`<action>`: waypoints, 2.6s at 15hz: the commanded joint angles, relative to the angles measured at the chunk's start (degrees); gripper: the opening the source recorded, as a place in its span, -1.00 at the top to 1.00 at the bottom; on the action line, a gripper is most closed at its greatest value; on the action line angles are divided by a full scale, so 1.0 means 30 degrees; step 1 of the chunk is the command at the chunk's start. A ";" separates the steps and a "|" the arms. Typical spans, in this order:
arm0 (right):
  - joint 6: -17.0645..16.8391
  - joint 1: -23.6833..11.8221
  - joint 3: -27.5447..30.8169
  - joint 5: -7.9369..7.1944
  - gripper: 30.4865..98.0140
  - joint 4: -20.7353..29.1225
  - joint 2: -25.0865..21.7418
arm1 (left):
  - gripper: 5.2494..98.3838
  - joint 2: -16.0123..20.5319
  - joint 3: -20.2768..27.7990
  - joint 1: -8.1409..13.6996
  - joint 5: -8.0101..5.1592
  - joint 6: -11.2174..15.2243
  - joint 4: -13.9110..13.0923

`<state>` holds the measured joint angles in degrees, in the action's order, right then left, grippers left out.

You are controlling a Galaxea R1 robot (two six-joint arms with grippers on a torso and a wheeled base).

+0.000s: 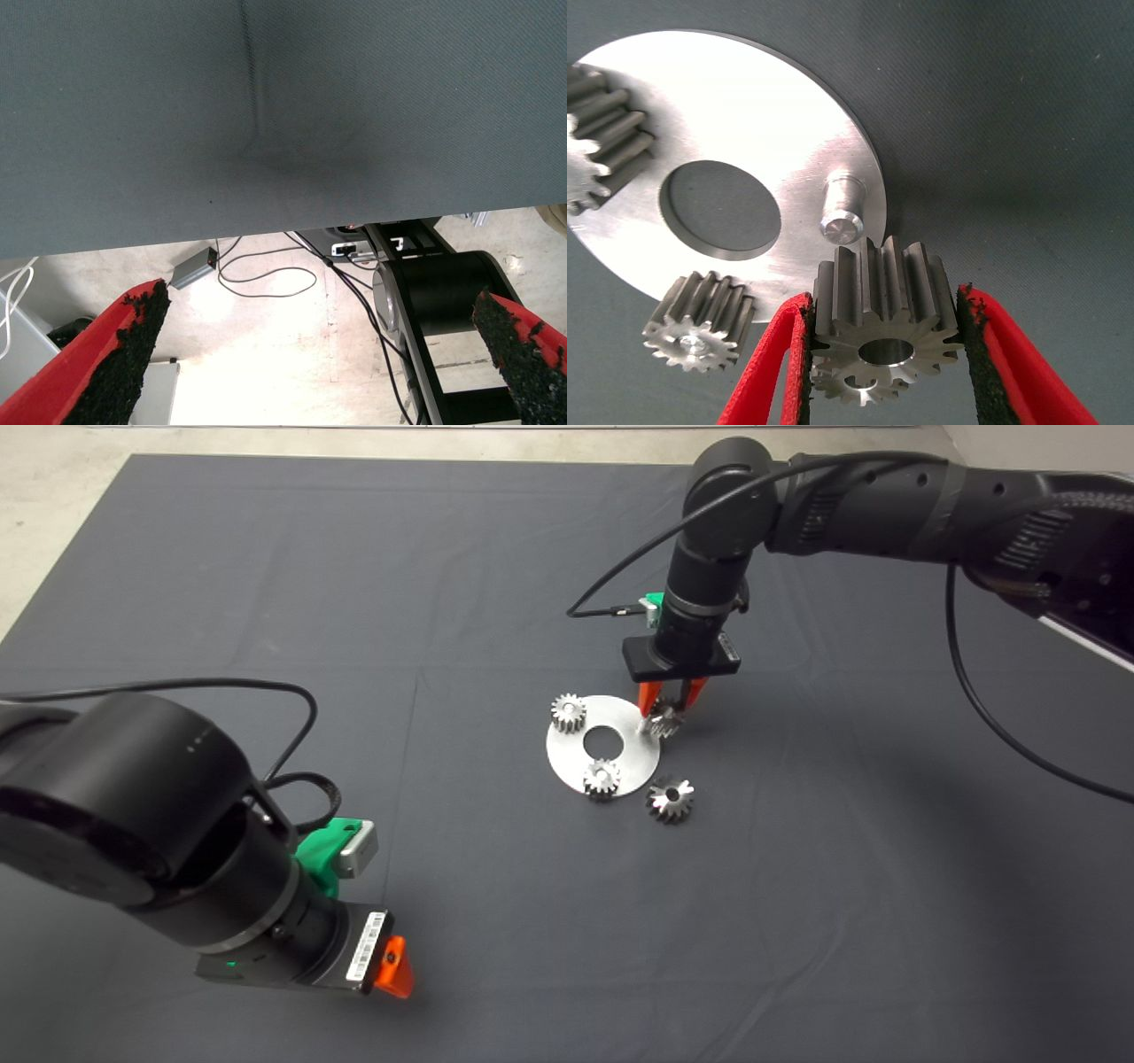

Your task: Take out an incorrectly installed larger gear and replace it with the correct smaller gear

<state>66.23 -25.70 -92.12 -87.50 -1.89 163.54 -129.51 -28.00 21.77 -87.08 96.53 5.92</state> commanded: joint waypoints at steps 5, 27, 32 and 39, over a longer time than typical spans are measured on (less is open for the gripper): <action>-0.0599 -0.0398 -0.0779 -0.2499 0.86 0.0487 0.0842 | -0.78 0.0058 0.0286 0.0185 -0.0092 0.0052 0.0047; -0.1921 -0.0457 -0.3068 -0.2499 0.86 -0.1069 0.1321 | -0.78 0.0029 0.0257 0.0185 -0.0066 0.0081 0.0072; -0.1921 -0.0457 -0.3127 -0.2499 0.86 -0.1040 0.1345 | -0.78 0.0050 0.0161 0.0185 -0.0066 0.0081 0.0047; -0.1950 0.0038 -0.3244 -0.2499 0.86 -0.1069 0.1286 | -0.78 0.0117 0.0286 0.0185 -0.0066 0.0110 0.0076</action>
<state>60.86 -25.38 -101.35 -87.41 -3.00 167.79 -129.51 -27.87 21.77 -87.07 96.58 5.92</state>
